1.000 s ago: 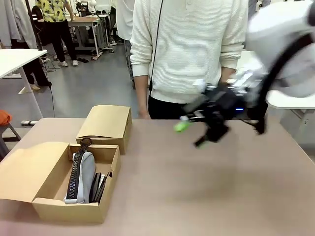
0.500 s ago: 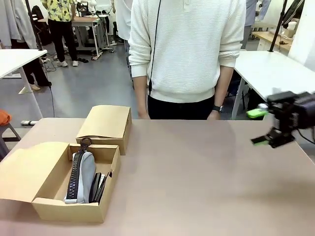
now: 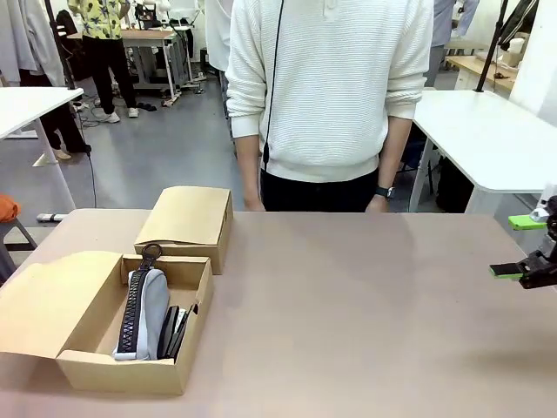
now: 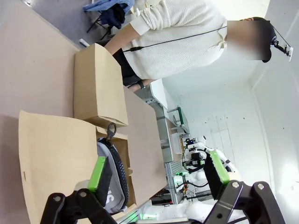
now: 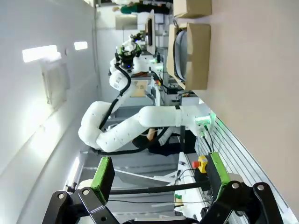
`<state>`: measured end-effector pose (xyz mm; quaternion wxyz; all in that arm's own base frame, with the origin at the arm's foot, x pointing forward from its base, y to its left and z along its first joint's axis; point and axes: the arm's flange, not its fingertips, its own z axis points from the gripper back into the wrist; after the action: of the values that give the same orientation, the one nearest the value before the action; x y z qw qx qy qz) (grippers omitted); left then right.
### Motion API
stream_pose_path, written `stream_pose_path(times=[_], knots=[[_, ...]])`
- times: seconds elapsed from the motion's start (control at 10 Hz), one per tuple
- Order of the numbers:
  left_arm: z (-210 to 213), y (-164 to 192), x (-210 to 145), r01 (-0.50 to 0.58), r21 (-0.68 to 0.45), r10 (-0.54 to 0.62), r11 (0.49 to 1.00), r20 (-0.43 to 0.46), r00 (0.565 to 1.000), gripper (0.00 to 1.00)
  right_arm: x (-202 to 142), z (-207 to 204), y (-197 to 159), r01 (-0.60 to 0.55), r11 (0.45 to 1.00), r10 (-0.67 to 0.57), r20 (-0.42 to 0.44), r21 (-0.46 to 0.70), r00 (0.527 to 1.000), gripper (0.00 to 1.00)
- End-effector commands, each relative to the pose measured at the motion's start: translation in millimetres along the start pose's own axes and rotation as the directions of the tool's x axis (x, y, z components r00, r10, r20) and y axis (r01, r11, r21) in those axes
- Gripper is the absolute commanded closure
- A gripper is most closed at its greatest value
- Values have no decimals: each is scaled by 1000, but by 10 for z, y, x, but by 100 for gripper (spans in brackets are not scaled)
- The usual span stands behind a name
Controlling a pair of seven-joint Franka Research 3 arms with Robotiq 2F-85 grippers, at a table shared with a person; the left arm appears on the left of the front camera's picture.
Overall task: Place items inside the box.
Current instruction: Pick up a Pencil pouch or Stapler and place it inside the Mailer Box closest to the robot, then close the lid of the Mailer Box closest to the robot.
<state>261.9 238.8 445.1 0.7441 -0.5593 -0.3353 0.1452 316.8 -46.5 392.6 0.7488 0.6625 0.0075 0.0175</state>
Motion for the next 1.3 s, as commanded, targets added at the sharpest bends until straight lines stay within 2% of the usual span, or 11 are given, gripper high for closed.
stream_pose_path(times=[0.0, 0.9, 1.0, 1.1, 1.2], knots=[[-7, -15, 10, 12, -24, -12, 1000, 13, 1000, 0, 13, -132, 197, 0, 1000, -1, -24, -32, 1000, 0], [0, 0, 0, 0, 0, 0, 1000, 0, 1000, 0, 13, -132, 197, 0, 1000, -1, -24, -32, 1000, 0], [-284, -231, -62, 293, -161, -307, 942, -67, 949, 0, 13, -132, 197, 0, 1000, -1, -24, -32, 1000, 0], [-498, -377, -202, 540, -286, -579, 792, -70, 812, 0, 13, -132, 197, 0, 1000, -1, -24, -32, 1000, 0], [-622, -461, -354, 702, -396, -776, 592, -45, 629, 0, 13, -132, 197, 0, 1000, -1, -24, -32, 1000, 0]])
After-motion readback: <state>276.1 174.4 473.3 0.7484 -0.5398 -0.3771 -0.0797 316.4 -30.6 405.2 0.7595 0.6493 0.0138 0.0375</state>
